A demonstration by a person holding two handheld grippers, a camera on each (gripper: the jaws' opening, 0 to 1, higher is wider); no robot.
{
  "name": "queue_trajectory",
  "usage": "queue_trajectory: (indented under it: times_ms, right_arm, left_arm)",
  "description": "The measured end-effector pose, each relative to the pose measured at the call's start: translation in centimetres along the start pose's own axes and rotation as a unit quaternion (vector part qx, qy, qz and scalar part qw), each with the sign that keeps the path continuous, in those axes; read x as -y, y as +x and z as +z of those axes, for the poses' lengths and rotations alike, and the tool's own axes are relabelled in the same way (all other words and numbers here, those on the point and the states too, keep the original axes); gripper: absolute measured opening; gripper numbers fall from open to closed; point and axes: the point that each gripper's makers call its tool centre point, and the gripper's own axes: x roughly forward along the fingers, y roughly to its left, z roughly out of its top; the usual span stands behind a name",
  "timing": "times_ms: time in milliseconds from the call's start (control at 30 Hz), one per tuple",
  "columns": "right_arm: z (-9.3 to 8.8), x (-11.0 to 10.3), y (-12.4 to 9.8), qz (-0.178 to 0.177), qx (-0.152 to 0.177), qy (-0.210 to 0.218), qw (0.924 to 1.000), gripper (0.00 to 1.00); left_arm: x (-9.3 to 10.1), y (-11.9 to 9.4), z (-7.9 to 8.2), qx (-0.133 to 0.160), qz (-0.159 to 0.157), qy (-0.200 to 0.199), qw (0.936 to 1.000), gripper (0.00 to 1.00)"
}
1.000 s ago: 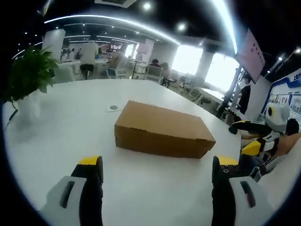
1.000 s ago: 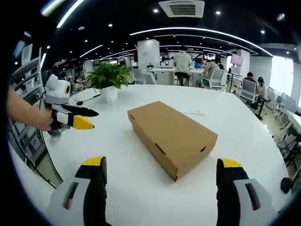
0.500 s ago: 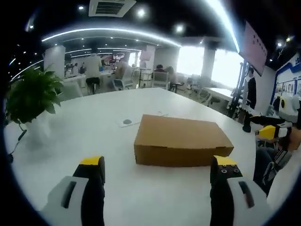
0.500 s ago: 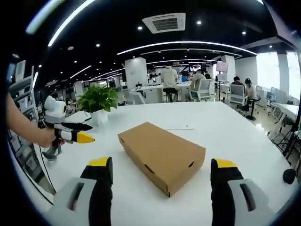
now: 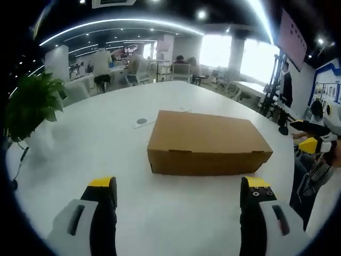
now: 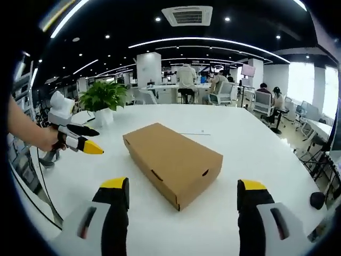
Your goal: Operate the shoe box by opening the lid, removing the specified soft item, and placing it in the target area until the item is outside and the box remains undamaged.
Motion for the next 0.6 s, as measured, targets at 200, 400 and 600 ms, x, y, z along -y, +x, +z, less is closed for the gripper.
queue_trajectory:
  times_ms: [200,400,600]
  right_arm:
    - [0.3,-1.3,0.8,0.025,0.015,0.014,0.9995,0.98]
    - [0.4,-2.5,1.2,0.047,0.017,0.021,0.9985,1.0]
    - [0.1,-2.9,1.8,0.047,0.002,0.012,0.9988,0.99]
  left_arm:
    - [-0.2,1.0,1.6,0.006,-0.025,0.033,0.9991,0.99]
    - [-1.1,1.0,3.7,0.05,-0.023,0.023,0.9982,0.99]
    - [-1.0,1.6,3.7,0.028,-0.036,0.034,0.9984,0.99]
